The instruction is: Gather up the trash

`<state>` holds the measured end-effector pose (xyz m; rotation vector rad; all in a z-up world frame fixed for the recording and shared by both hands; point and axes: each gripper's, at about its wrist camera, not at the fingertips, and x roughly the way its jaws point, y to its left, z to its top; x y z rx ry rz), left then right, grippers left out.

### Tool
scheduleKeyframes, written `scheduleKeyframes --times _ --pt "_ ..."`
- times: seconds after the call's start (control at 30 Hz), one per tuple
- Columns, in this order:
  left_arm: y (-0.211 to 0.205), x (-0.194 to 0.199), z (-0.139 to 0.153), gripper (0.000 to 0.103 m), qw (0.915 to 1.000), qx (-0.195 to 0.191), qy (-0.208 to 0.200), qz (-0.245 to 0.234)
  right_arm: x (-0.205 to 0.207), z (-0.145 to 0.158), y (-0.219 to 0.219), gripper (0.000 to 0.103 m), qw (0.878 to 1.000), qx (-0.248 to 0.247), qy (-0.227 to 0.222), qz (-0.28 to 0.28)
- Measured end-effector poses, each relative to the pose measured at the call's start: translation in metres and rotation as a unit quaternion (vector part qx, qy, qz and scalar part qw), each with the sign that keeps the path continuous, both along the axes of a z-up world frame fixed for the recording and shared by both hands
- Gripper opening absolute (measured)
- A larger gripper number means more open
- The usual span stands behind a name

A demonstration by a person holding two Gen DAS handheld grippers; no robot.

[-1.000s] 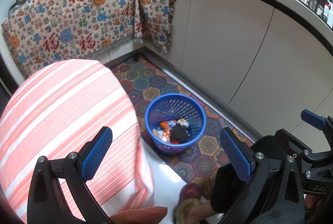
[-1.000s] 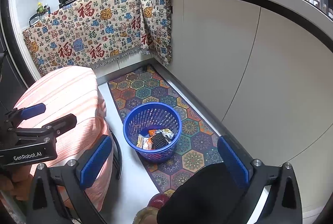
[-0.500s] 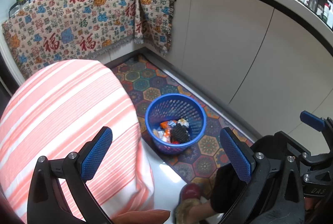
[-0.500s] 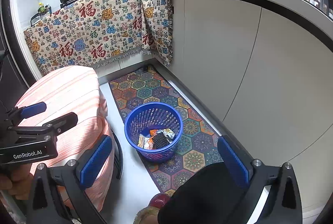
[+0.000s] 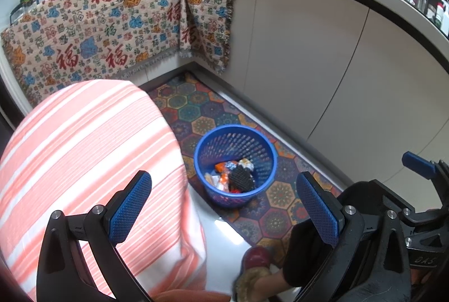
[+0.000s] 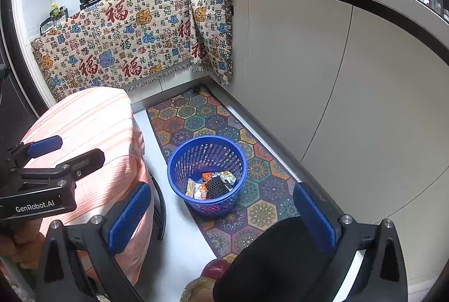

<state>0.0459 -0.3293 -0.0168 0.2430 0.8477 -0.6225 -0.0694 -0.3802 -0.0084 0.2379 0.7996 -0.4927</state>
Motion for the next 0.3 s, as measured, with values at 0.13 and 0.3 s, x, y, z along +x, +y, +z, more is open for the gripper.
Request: scheduleKeyframes --times 0.13,0.3 --pt "-0.0030 -0.0011 -0.0017 0.102 1.0000 -0.003 0.004 -0.004 0.0000 -0.0052 -0.0020 0.103 1.000 0.004 0.005 -0.003" --pt "-0.0076 -0.0024 -0.0023 0.102 1.0000 0.004 -0.005 -0.005 0.0014 -0.0086 -0.0037 0.103 1.000 0.007 0.008 -0.006"
